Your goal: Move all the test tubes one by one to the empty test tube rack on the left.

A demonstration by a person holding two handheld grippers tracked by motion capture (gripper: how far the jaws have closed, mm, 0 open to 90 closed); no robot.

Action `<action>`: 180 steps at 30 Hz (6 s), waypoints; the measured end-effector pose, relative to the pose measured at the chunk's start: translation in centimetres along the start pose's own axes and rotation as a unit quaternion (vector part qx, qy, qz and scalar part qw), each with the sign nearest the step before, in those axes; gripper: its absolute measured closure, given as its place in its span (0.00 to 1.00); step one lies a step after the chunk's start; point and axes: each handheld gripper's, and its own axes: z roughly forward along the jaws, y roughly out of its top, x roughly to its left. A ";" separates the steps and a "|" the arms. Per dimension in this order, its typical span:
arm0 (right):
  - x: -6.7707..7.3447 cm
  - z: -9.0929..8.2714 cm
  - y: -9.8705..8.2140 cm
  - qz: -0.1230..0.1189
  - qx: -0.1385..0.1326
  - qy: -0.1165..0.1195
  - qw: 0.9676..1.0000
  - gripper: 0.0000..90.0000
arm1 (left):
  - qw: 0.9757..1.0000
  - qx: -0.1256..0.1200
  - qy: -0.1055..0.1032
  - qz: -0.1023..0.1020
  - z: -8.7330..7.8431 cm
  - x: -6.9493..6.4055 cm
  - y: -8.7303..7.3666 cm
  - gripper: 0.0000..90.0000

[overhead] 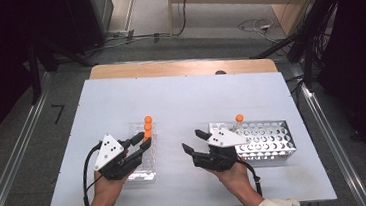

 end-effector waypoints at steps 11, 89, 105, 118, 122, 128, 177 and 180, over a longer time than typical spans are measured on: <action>-0.4 -0.4 0.0 0.003 -0.004 -0.007 1.000 0.41 | 1.000 -0.011 -0.001 -0.009 -0.1 -0.1 0.3 0.47; -9.0 -4.1 -3.9 0.073 -0.003 -0.197 0.978 0.67 | 0.999 -0.018 0.037 -0.018 -0.1 -0.1 0.4 0.26; -9.1 -3.7 -3.7 0.075 0.010 -0.205 0.976 0.68 | 0.999 -0.019 0.037 -0.019 -0.2 -0.1 0.4 0.26; -9.2 -3.6 -3.6 0.075 0.023 -0.210 0.975 0.77 | 0.999 -0.018 0.037 -0.019 -0.2 -0.1 0.5 0.26; -9.2 -3.7 -3.6 0.075 0.021 -0.211 0.974 0.79 | 0.999 -0.018 0.037 -0.019 -0.2 -0.1 0.5 0.26; -9.4 -4.0 -3.4 0.082 0.016 -0.206 0.975 0.80 | 0.999 -0.019 0.038 -0.020 -0.2 -0.1 0.5 0.26; -6.5 -7.0 0.8 0.058 -0.065 -0.167 0.982 0.80 | 0.999 -0.018 0.043 -0.025 0.0 -0.2 0.6 0.20; -6.0 -6.5 1.0 0.053 -0.062 -0.155 0.985 0.80 | 0.999 -0.020 0.042 -0.024 0.0 -0.2 0.7 0.20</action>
